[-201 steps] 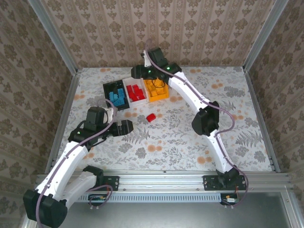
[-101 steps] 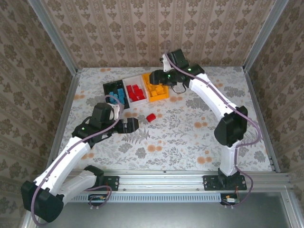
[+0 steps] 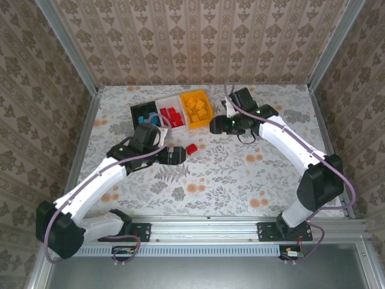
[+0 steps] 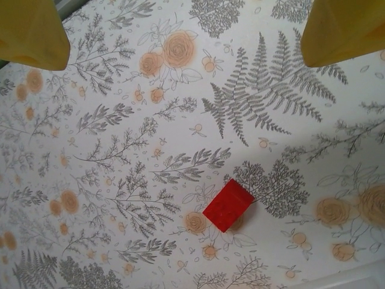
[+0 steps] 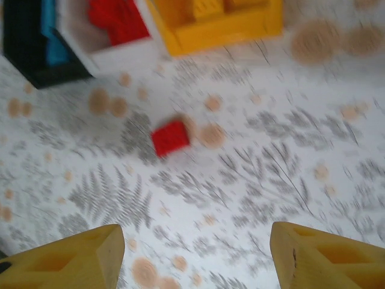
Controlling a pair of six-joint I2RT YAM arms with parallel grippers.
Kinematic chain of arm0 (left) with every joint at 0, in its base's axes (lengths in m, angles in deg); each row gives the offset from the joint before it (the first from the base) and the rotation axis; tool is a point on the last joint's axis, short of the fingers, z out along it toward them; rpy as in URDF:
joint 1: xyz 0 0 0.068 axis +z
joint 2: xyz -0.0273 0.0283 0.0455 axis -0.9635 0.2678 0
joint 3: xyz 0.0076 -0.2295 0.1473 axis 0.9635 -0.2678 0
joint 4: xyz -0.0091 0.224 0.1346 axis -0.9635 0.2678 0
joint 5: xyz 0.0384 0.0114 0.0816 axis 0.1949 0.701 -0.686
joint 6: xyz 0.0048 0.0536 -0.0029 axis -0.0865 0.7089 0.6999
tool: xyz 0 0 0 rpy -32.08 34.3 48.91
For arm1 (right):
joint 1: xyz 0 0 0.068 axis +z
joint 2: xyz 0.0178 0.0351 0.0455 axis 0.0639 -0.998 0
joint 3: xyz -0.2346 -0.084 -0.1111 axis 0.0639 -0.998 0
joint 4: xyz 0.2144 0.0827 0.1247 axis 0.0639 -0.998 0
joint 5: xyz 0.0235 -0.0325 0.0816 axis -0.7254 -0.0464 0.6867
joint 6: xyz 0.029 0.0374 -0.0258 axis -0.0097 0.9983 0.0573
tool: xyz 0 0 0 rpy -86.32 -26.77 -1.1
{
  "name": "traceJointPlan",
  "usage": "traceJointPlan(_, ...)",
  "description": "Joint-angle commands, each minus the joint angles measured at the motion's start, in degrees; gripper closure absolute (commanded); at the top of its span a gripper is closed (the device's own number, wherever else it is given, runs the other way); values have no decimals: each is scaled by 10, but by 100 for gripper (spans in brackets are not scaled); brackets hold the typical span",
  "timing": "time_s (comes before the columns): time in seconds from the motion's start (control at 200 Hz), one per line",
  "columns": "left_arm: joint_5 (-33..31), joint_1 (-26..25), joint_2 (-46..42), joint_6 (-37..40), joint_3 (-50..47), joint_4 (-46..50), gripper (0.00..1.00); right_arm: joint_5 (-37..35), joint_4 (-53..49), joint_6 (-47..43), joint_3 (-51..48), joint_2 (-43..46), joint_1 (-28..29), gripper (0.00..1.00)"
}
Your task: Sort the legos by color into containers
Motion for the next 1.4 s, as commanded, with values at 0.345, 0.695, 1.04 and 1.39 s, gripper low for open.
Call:
traceJointPlan(0.345, -71, -58, 307, 139, 181, 43, 2, 6, 47, 10, -190, 81, -40, 33)
traceJointPlan(0.695, -89, -38, 435, 253, 275, 53, 4, 31, 73, 23, -209, 62, -44, 33)
traceJointPlan(1.04, -66, -15, 493, 273, 308, 61, 19, 29, 78, 28, -206, 45, -44, 33)
traceJointPlan(1.39, -46, -7, 499, 261, 292, 58, 50, 30, 79, 41, -203, 43, -43, 34)
